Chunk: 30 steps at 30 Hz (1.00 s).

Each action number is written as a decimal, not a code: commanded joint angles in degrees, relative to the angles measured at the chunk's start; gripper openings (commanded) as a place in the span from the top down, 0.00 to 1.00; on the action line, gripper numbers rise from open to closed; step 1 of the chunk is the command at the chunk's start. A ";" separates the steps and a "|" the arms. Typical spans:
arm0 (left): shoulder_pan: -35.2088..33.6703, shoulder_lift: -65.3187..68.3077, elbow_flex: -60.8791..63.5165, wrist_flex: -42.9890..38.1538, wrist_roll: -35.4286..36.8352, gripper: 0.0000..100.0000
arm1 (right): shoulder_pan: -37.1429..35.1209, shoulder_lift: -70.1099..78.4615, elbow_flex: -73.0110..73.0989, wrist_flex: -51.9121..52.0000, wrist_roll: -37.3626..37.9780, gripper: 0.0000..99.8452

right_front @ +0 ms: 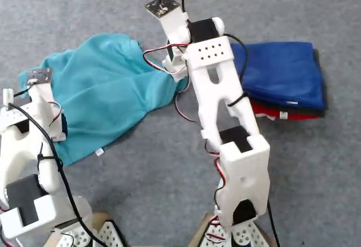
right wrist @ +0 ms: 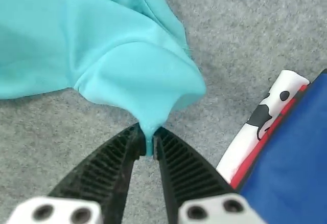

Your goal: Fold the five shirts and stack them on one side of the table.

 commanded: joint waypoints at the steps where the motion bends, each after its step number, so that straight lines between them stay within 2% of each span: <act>1: -0.04 -0.18 -3.56 3.16 -0.97 0.97 | -0.35 -3.47 -0.13 -0.88 0.09 0.99; 2: -0.13 -0.18 -3.21 3.43 -1.32 0.96 | -0.35 -3.47 -0.13 -0.88 0.09 0.99; 5: -0.13 -0.26 -3.03 5.71 -0.88 0.83 | -0.35 -3.47 -0.13 -0.79 0.09 0.99; 6: -0.22 -0.26 -3.03 5.63 0.26 0.81 | -0.35 -3.47 -0.13 -0.62 0.09 0.99; 14: -5.05 -0.26 -8.22 6.51 3.96 0.82 | -0.35 -3.47 -0.04 -0.44 0.09 0.99; 22: -6.99 -1.41 -14.29 19.25 2.90 0.82 | -0.62 -3.47 -0.04 -0.62 0.09 0.99; 26: -7.78 -8.70 -8.75 21.63 1.67 0.82 | -0.62 -3.47 -0.04 -0.79 0.09 0.99; 30: -6.81 -17.49 2.07 17.32 1.85 0.82 | -0.62 -3.47 -0.04 -0.79 0.09 0.99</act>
